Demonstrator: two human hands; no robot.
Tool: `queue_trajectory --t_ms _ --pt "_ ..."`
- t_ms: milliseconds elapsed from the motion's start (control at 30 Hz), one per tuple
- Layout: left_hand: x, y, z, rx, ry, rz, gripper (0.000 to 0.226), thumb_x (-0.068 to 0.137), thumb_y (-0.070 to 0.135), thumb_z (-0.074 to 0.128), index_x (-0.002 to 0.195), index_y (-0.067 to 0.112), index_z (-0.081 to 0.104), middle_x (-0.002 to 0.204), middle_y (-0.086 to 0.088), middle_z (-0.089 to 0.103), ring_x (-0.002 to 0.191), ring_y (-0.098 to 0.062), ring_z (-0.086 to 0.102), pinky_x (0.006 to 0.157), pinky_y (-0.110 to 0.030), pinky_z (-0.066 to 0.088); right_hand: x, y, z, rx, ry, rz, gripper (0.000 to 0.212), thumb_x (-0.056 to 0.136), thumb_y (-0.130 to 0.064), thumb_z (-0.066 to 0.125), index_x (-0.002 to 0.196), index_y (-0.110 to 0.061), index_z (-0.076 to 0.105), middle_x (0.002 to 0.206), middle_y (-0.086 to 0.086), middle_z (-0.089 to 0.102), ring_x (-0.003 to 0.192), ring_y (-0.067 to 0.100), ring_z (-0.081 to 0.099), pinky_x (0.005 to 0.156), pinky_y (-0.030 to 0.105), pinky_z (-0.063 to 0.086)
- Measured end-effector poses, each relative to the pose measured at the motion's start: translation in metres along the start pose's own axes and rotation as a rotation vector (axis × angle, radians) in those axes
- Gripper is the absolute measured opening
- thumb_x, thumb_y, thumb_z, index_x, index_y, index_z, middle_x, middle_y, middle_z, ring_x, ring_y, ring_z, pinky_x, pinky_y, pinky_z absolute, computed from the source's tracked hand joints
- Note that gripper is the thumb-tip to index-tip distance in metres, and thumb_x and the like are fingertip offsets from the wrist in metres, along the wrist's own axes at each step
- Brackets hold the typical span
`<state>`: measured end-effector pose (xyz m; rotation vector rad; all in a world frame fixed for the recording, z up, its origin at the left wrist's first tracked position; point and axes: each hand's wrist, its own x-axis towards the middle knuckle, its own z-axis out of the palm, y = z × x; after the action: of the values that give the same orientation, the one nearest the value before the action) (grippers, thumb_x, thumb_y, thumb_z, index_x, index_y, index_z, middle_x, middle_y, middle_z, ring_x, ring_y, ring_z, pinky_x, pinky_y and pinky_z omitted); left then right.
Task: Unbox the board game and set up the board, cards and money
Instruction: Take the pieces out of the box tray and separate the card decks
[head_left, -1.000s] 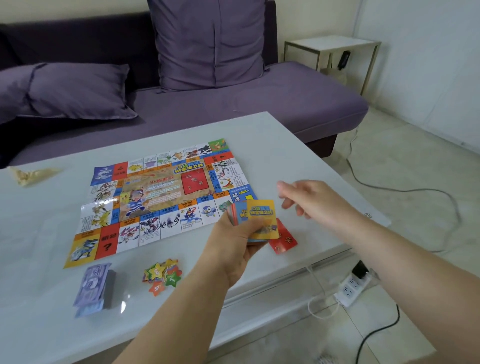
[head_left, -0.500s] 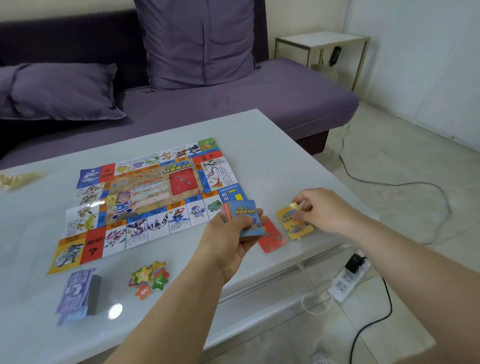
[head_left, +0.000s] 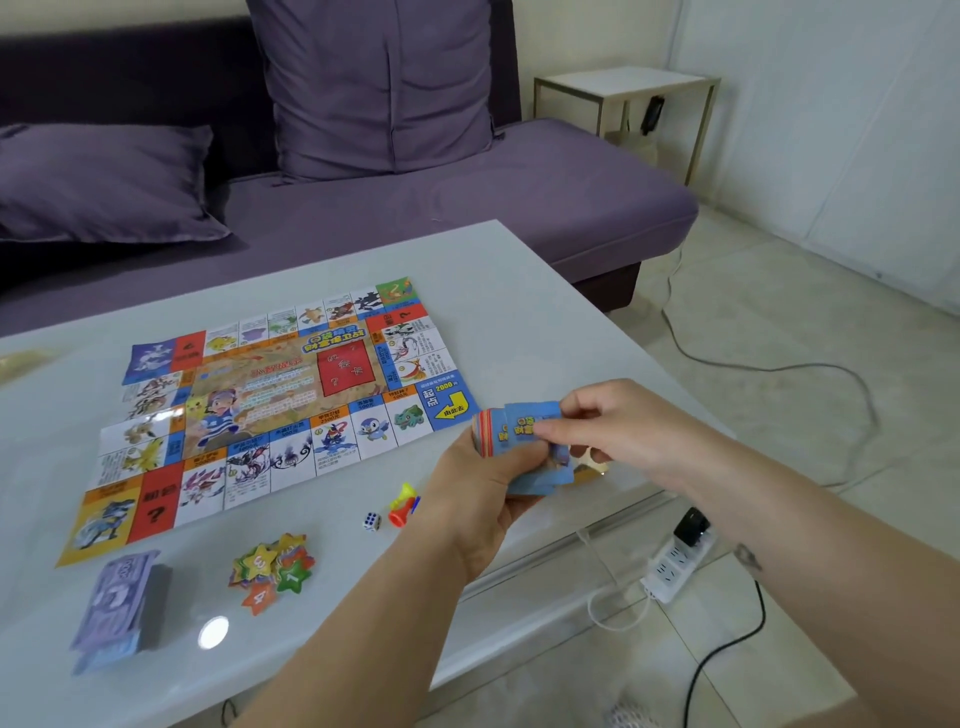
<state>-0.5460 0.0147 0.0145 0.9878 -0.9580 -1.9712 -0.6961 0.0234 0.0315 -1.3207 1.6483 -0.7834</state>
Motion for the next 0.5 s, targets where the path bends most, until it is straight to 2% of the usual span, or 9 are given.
queue_trajectory --t_ms 67,100,200,333,433,500 --pt "0.0 0.0 0.002 -0.066 -0.003 -0.03 0.017 0.092 0.0 0.049 0.096 0.009 0.062 0.079 -0.007 0.073 0.069 -0.017 0.07 0.071 -0.03 0.057 0.001 0.0 -0.007 -0.005 0.007 0.009 0.027 0.083 -0.031 0.07 0.075 -0.005 0.068 0.072 0.007 0.063 0.066 0.015 0.049 0.065 0.029 0.037" --pt "0.0 0.0 0.002 -0.097 -0.001 -0.045 0.018 0.092 0.0 0.046 0.096 0.008 0.062 0.078 -0.007 0.073 0.068 -0.017 0.07 0.07 -0.03 0.057 0.001 0.0 -0.01 -0.006 0.016 0.014 0.024 0.085 -0.03 0.069 0.076 -0.007 0.069 0.073 0.006 0.064 0.068 0.016 0.049 0.066 0.03 0.037" --pt "0.003 -0.002 0.002 -0.053 0.016 -0.026 0.02 0.092 -0.002 0.045 0.097 0.01 0.06 0.079 -0.005 0.074 0.068 -0.017 0.07 0.079 -0.037 0.054 0.001 0.0 -0.021 0.026 0.034 0.04 0.019 0.088 -0.025 0.065 0.069 -0.022 0.068 0.064 -0.008 0.061 0.066 0.008 0.052 0.064 0.021 0.04" --pt "0.005 -0.004 0.003 0.006 0.044 0.027 0.017 0.091 -0.001 0.051 0.099 0.012 0.058 0.084 -0.006 0.073 0.077 -0.023 0.069 0.091 -0.047 0.049 0.0 0.002 -0.018 0.225 -0.05 0.085 0.009 0.088 -0.016 0.065 0.086 -0.01 0.072 0.07 0.0 0.06 0.065 0.01 0.05 0.065 0.024 0.043" --pt "0.005 -0.006 0.006 0.003 0.065 0.036 0.02 0.089 -0.002 0.054 0.104 0.012 0.057 0.088 -0.008 0.073 0.079 -0.025 0.07 0.089 -0.044 0.051 -0.002 0.002 -0.009 0.178 -0.063 0.058 0.01 0.089 -0.018 0.065 0.084 -0.015 0.073 0.072 0.003 0.062 0.063 0.009 0.05 0.058 0.021 0.04" --pt "0.006 -0.006 0.006 0.006 0.072 0.044 0.022 0.088 -0.001 0.056 0.105 0.013 0.057 0.089 -0.008 0.073 0.08 -0.025 0.07 0.089 -0.044 0.051 -0.002 0.002 -0.008 0.16 -0.026 0.039 0.01 0.088 -0.02 0.065 0.082 -0.019 0.072 0.071 0.0 0.066 0.064 0.008 0.056 0.062 0.023 0.042"
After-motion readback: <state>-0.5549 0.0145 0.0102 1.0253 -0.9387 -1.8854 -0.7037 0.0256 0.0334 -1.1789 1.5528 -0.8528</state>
